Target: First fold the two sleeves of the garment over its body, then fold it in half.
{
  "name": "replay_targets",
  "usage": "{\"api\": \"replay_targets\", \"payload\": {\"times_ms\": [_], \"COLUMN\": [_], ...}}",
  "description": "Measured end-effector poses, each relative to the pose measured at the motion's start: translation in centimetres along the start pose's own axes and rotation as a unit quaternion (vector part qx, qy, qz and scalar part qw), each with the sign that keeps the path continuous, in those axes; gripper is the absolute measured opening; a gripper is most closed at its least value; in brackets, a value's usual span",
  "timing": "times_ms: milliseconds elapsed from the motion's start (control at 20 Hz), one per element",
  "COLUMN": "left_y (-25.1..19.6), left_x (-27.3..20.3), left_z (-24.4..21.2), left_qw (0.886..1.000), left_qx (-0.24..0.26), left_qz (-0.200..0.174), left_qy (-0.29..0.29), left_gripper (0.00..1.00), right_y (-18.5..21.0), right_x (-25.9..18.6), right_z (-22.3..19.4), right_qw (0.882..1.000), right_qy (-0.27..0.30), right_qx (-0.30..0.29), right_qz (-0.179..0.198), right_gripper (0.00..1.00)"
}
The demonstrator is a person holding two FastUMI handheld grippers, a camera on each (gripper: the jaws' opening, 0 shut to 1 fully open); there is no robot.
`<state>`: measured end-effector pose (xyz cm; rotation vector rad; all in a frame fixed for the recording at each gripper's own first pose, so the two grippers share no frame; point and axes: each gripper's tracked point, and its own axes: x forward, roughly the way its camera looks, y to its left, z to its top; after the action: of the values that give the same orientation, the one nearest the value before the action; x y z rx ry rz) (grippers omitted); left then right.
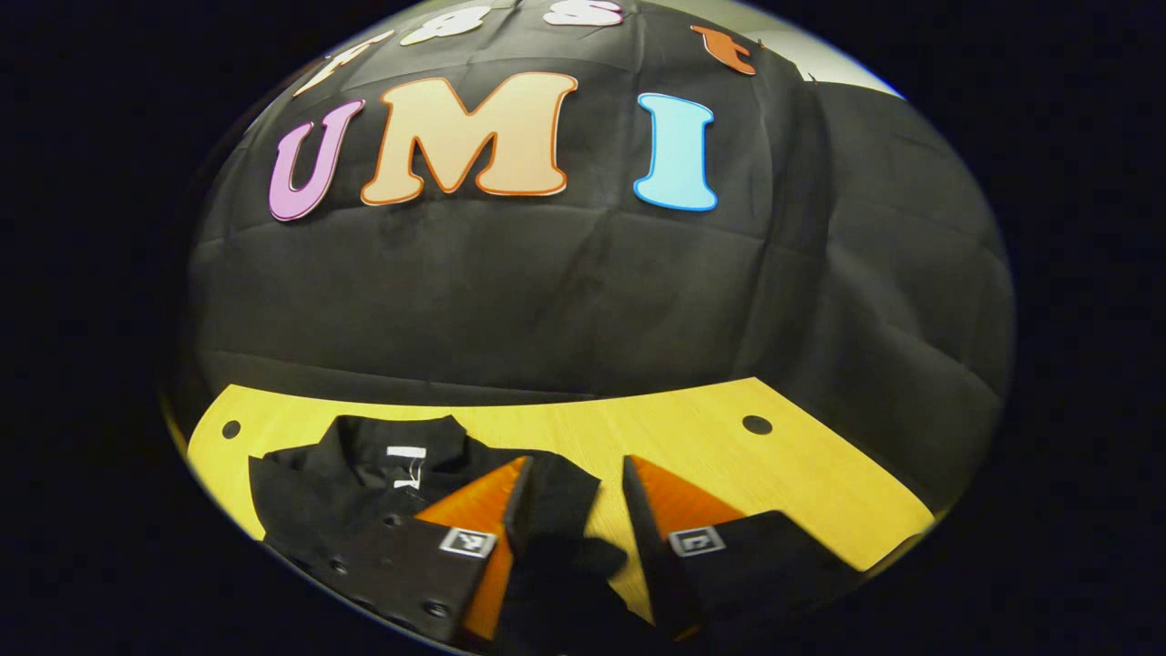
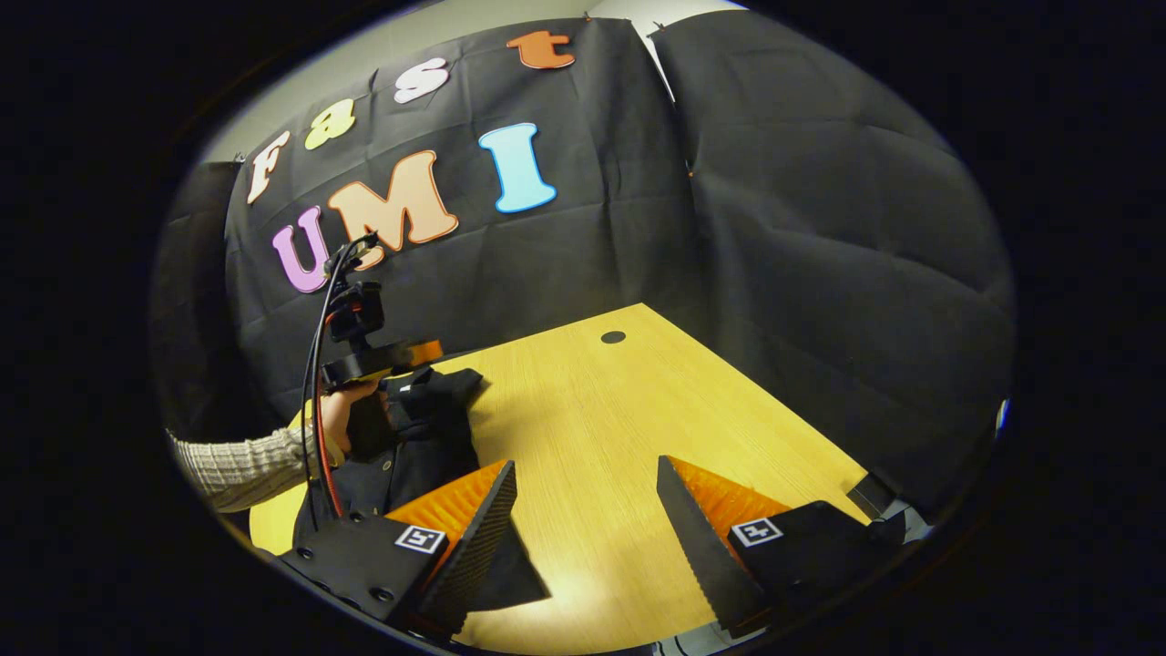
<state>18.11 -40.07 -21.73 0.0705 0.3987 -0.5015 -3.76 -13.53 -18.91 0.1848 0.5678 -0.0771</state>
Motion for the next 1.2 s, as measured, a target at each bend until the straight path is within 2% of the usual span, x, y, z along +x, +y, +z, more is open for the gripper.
{"api": "replay_targets", "payload": {"times_ms": [50, 100, 200, 300, 450, 600, 850, 1050, 1200], "left_y": [-0.4, -0.7, -1.1, -0.9, 1.0, 5.0, 13.0, 18.4, 20.7], "left_x": [-0.2, -0.4, -1.5, -3.4, -7.2, -11.2, -18.3, -23.3, -26.4], "left_z": [0.3, 0.8, 2.0, 3.8, 7.2, 10.4, 10.7, 7.4, 2.5], "left_qw": [1.000, 1.000, 1.000, 0.999, 0.995, 0.987, 0.978, 0.973, 0.976], "left_qx": [0.002, 0.004, 0.005, 0.004, 0.003, 0.012, 0.035, 0.038, 0.028], "left_qz": [-0.003, -0.009, -0.017, -0.017, -0.009, 0.023, 0.099, 0.156, 0.176], "left_qy": [-0.004, -0.010, -0.023, -0.047, -0.101, -0.159, -0.179, -0.164, -0.123], "left_gripper": [0.70, 0.80, 0.81, 0.83, 0.96, 0.94, 0.94, 0.94, 0.94], "right_y": [0.3, 0.7, 1.4, 2.8, 4.8, 6.9, 9.7, 10.5, 10.9], "right_x": [-0.1, 0.0, 0.7, 0.8, 1.0, 1.6, 2.1, 2.6, 2.8], "right_z": [0.0, -0.2, -0.9, -1.5, -2.5, -3.9, -5.4, -6.7, -7.7], "right_qw": [1.000, 1.000, 1.000, 0.999, 0.997, 0.994, 0.988, 0.985, 0.985], "right_qy": [0.000, 0.000, 0.003, 0.008, 0.014, 0.027, 0.038, 0.049, 0.059], "right_qx": [-0.003, -0.007, -0.019, -0.030, -0.048, -0.064, -0.091, -0.096, -0.091], "right_qz": [0.004, 0.008, 0.018, 0.033, 0.057, 0.086, 0.122, 0.131, 0.134], "right_gripper": [0.94, 0.93, 0.98, 0.98, 0.98, 0.98, 0.98, 0.98, 0.98]}}
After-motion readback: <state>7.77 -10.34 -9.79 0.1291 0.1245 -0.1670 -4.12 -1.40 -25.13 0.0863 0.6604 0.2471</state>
